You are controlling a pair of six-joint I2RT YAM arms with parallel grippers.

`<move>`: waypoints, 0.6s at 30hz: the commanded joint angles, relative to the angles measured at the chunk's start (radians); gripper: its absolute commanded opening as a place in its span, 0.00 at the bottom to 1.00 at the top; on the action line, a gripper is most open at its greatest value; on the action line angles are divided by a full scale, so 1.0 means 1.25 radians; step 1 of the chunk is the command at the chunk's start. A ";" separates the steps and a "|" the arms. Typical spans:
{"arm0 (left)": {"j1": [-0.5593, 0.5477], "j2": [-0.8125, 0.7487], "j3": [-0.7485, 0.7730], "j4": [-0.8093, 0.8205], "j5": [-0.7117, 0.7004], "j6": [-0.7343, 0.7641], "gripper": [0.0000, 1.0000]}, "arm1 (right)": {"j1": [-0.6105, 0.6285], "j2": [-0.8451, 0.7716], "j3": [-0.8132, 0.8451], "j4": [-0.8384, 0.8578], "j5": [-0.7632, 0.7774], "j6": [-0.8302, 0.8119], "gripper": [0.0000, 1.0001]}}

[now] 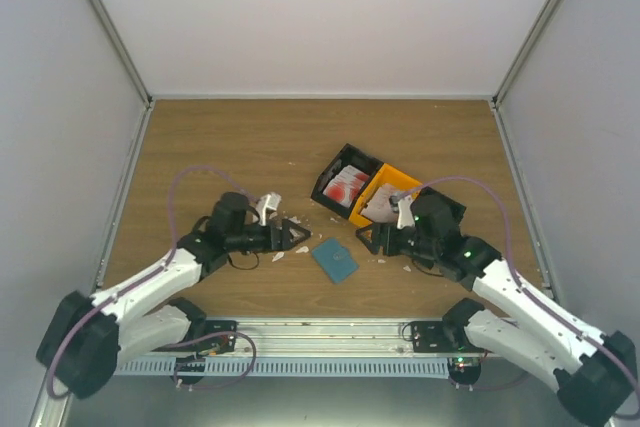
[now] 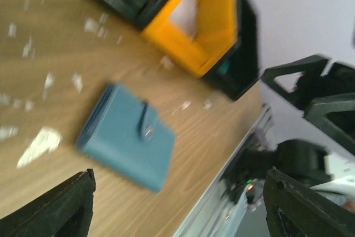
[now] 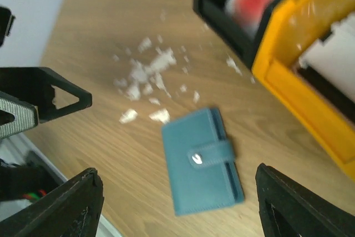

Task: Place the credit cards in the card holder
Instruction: Open the card holder at the center of the board.

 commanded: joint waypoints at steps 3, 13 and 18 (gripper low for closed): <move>-0.114 0.091 -0.071 0.068 -0.115 -0.113 0.78 | 0.124 0.094 -0.077 0.052 0.124 0.027 0.74; -0.224 0.195 -0.096 0.160 -0.199 -0.268 0.72 | 0.172 0.317 -0.077 0.165 0.098 -0.059 0.41; -0.269 0.219 -0.114 0.167 -0.265 -0.367 0.67 | 0.172 0.355 -0.107 0.229 0.086 -0.067 0.34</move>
